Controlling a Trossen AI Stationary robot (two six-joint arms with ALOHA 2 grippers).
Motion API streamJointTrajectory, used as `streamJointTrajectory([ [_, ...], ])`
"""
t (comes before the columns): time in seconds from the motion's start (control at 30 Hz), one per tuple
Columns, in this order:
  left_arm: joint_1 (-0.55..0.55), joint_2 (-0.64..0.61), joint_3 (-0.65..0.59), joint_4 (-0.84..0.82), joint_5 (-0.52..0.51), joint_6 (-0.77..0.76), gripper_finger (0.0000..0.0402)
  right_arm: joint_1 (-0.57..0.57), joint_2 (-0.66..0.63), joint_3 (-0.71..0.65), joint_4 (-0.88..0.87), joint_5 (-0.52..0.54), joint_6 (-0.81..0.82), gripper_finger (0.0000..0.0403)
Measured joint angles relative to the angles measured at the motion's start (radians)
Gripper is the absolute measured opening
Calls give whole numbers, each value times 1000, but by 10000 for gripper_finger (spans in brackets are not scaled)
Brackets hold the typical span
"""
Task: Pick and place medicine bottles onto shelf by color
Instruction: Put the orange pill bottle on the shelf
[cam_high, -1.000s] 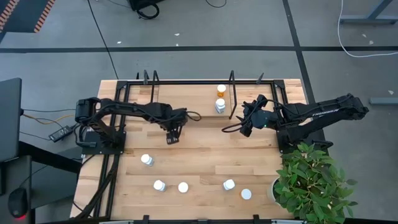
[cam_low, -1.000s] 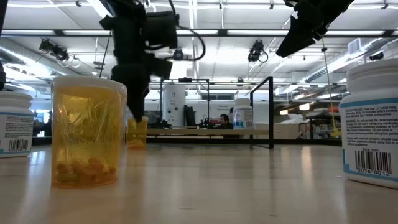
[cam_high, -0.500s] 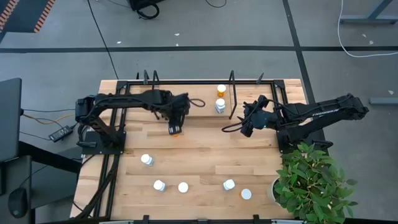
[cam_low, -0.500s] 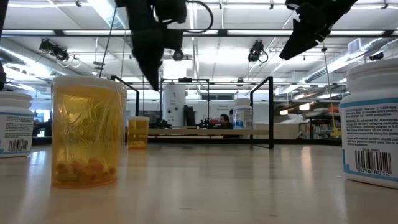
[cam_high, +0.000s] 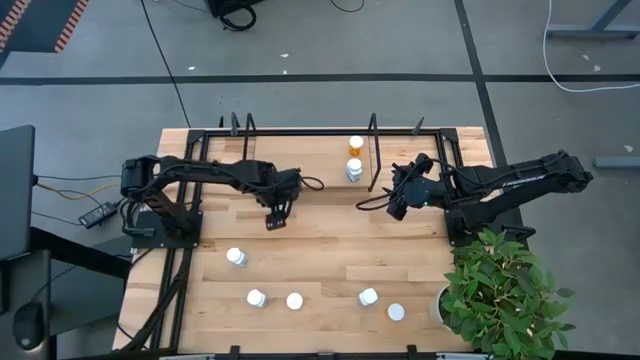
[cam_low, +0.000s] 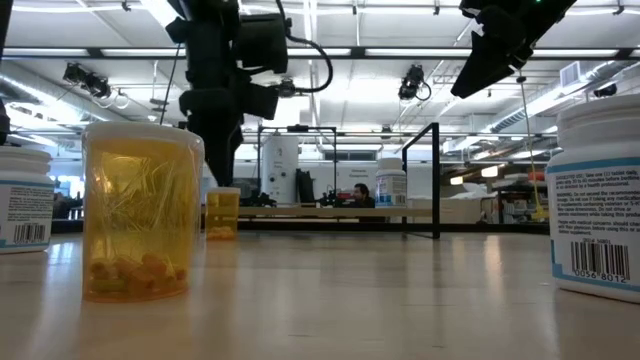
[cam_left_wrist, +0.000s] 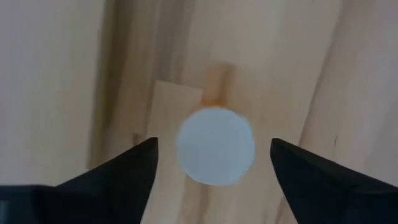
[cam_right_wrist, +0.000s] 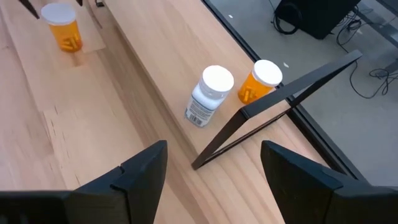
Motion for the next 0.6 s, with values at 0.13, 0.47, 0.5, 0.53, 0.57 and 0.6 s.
streamJointTrajectory([
  [0.13, 0, 0, -35, 24, 27, -24, 339, 0, 0, 0, 0, 0, 0, 267],
  [0.47, 1, 0, -86, 133, 15, -24, 314, 0, 0, 0, 0, 0, -1, 267],
  [0.5, 1, 0, -86, 132, 13, -24, 307, 0, 0, 0, 0, 0, -1, 267],
  [0.53, 1, 0, -86, 131, 12, -24, 300, 0, 0, 0, 0, 0, -1, 267],
  [0.57, 1, 0, -86, 130, 10, -24, 292, 0, 0, 0, 1, 0, -1, 267],
  [0.6, 2, 0, -86, 128, 9, -24, 283, 0, 0, 0, 0, 0, -1, 267],
])
